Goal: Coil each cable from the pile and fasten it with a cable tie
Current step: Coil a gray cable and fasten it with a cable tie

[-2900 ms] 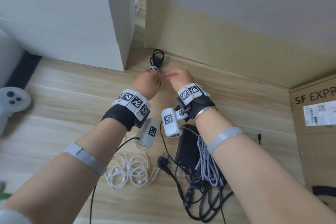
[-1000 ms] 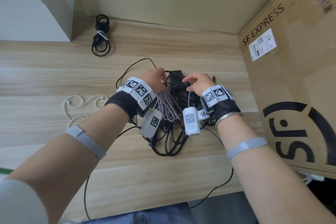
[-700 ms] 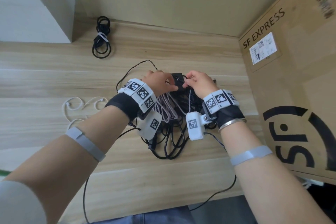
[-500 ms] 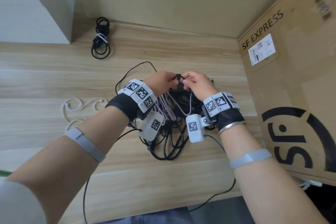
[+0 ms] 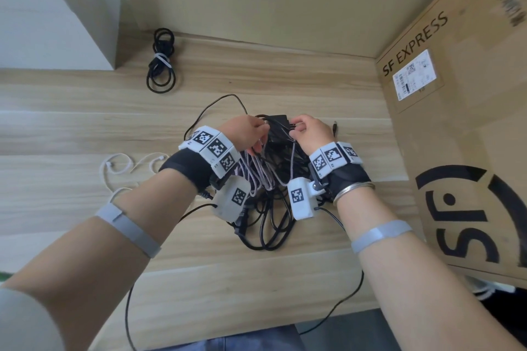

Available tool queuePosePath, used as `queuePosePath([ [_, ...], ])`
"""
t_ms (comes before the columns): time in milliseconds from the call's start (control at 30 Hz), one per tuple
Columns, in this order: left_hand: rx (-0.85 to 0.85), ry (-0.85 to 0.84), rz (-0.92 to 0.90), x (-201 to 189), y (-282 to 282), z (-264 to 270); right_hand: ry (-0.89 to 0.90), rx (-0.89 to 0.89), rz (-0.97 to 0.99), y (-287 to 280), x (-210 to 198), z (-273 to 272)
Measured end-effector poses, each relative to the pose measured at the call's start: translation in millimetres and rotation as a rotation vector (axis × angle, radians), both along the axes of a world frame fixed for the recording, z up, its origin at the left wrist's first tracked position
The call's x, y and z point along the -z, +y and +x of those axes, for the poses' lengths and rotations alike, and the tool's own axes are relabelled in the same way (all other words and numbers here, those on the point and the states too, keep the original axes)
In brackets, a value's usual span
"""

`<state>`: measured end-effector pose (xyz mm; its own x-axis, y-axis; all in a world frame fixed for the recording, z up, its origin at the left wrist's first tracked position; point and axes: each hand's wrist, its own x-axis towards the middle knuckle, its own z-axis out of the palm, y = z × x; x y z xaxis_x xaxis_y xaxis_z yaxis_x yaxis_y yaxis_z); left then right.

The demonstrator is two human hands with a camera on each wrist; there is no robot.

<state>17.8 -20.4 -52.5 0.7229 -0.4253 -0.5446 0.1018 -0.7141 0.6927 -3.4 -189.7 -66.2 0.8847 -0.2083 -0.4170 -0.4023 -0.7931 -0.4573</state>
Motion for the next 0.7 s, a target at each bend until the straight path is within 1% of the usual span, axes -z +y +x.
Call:
queuePosePath([
  [100,0.093,-0.034,0.117,-3,2,0,0.028,0.024,-0.024,-1,3,5],
  [200,0.105,-0.062,0.141,-4,3,1,0.089,-0.044,-0.073,-1,3,8],
  [267,0.108,-0.087,0.149,-3,3,2,0.105,-0.057,-0.073,-2,2,10],
  [367,0.026,-0.139,0.172,1,6,3,0.045,-0.008,-0.004,-5,-3,10],
  [433,-0.056,-0.170,0.272,5,11,4,-0.017,-0.015,0.026,-3,-8,9],
  [500,-0.092,-0.139,0.347,11,14,7,-0.026,-0.090,0.083,6,-13,7],
  [600,-0.069,-0.072,0.349,18,18,10,0.080,-0.242,0.150,21,-17,6],
  [667,-0.044,-0.053,0.310,17,20,10,0.111,-0.296,0.088,25,-14,7],
  [700,-0.019,-0.049,0.294,16,21,10,0.084,-0.280,0.050,24,-12,7],
])
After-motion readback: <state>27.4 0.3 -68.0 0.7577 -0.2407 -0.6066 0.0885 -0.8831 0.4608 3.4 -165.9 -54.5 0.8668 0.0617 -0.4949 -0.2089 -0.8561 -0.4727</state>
